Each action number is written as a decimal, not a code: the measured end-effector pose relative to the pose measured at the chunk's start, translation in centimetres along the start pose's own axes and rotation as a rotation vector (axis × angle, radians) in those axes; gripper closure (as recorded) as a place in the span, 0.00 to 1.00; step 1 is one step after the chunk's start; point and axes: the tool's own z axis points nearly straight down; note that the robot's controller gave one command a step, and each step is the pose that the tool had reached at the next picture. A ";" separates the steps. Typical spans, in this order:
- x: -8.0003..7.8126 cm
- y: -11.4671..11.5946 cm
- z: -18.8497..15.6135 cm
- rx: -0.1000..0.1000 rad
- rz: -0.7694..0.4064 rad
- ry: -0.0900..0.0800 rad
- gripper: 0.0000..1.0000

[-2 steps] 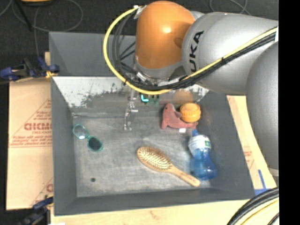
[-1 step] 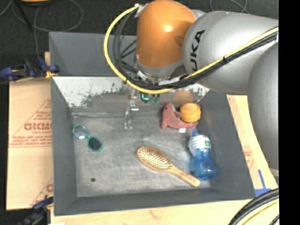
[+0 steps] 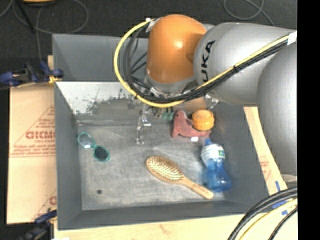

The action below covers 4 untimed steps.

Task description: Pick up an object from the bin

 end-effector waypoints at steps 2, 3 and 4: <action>-0.1 -4.8 5.5 -0.002 0.367 -0.002 0.00; 0.2 -5.3 9.3 0.003 0.333 0.008 0.00; 2.7 -10.2 8.8 0.000 0.060 0.007 0.00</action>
Offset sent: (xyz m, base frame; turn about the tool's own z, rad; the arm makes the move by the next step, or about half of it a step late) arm 0.0041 -0.0665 -0.0907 0.4308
